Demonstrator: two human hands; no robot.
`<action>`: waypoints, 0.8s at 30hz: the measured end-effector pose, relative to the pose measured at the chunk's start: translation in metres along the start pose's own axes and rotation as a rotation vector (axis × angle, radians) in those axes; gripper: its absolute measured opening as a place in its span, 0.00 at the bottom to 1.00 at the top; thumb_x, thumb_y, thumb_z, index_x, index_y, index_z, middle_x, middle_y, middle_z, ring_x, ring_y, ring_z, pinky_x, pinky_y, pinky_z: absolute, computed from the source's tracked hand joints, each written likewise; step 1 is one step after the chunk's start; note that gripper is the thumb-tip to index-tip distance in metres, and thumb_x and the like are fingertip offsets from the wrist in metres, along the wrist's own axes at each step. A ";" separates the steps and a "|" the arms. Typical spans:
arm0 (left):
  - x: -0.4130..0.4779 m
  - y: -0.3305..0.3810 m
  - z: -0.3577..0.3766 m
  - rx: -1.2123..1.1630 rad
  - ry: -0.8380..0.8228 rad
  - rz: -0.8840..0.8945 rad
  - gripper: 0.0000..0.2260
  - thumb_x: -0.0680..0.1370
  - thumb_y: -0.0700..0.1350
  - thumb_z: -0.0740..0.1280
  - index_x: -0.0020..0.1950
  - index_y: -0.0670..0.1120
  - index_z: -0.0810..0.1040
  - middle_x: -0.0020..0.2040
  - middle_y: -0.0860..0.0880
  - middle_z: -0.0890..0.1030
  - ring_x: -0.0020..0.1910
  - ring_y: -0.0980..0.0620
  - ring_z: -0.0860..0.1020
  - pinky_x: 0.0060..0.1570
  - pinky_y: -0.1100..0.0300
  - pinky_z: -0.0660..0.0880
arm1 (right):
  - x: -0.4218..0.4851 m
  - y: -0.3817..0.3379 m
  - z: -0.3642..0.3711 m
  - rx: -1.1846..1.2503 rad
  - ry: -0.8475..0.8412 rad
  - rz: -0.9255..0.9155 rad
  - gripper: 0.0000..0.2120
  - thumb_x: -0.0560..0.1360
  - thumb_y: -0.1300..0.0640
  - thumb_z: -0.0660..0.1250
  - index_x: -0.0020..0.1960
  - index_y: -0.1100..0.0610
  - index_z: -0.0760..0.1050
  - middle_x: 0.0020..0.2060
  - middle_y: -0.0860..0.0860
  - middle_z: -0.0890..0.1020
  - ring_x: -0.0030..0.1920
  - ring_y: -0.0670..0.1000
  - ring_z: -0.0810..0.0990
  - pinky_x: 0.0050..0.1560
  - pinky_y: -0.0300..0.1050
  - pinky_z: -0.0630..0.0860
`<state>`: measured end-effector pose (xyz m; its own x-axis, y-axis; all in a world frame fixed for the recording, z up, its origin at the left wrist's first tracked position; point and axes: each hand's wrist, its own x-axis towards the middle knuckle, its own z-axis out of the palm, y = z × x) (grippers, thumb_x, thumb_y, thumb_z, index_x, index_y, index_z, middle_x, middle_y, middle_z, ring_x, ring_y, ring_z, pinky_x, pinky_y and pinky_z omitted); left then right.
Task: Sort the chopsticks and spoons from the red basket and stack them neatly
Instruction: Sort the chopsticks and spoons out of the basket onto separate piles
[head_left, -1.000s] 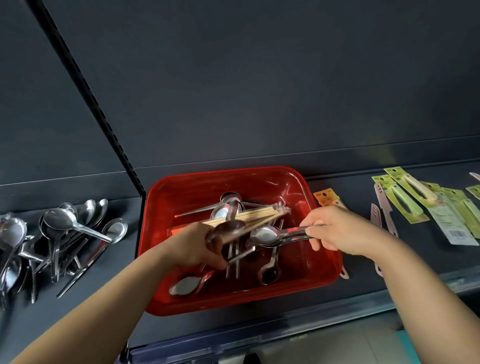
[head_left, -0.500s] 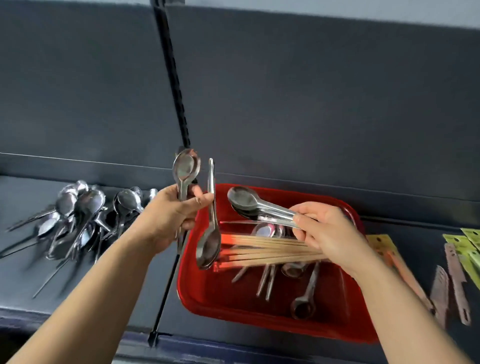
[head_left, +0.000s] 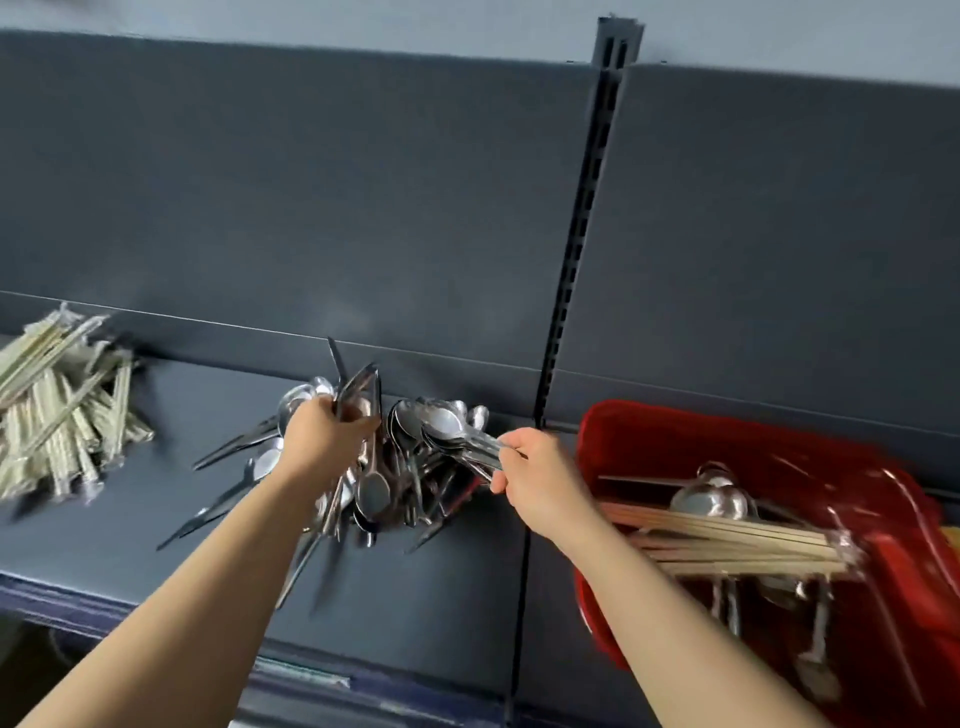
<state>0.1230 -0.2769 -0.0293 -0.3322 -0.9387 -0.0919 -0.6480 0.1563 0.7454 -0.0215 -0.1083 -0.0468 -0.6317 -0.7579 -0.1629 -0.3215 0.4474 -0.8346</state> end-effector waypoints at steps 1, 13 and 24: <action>0.008 -0.004 -0.001 0.000 -0.012 0.009 0.11 0.73 0.42 0.70 0.33 0.43 0.73 0.26 0.49 0.71 0.25 0.51 0.67 0.27 0.60 0.63 | 0.003 -0.003 0.009 -0.039 0.018 0.009 0.11 0.80 0.60 0.54 0.53 0.53 0.75 0.35 0.49 0.83 0.26 0.45 0.70 0.33 0.41 0.66; 0.046 -0.026 -0.004 0.265 -0.121 0.231 0.18 0.78 0.50 0.62 0.31 0.42 0.69 0.25 0.48 0.70 0.26 0.48 0.69 0.26 0.59 0.63 | 0.013 -0.020 0.054 -0.513 0.148 0.024 0.11 0.79 0.49 0.58 0.48 0.54 0.76 0.42 0.52 0.82 0.43 0.57 0.79 0.41 0.47 0.72; 0.019 -0.007 -0.004 0.608 0.011 0.699 0.12 0.77 0.50 0.64 0.50 0.43 0.80 0.46 0.43 0.81 0.47 0.38 0.77 0.45 0.51 0.73 | -0.034 -0.026 -0.001 -0.398 0.206 -0.142 0.14 0.78 0.52 0.64 0.61 0.54 0.78 0.57 0.45 0.80 0.56 0.46 0.78 0.59 0.43 0.73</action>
<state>0.1241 -0.2974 -0.0334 -0.7786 -0.5728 0.2562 -0.5520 0.8194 0.1545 0.0076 -0.0939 -0.0190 -0.6758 -0.7328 0.0791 -0.6346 0.5239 -0.5682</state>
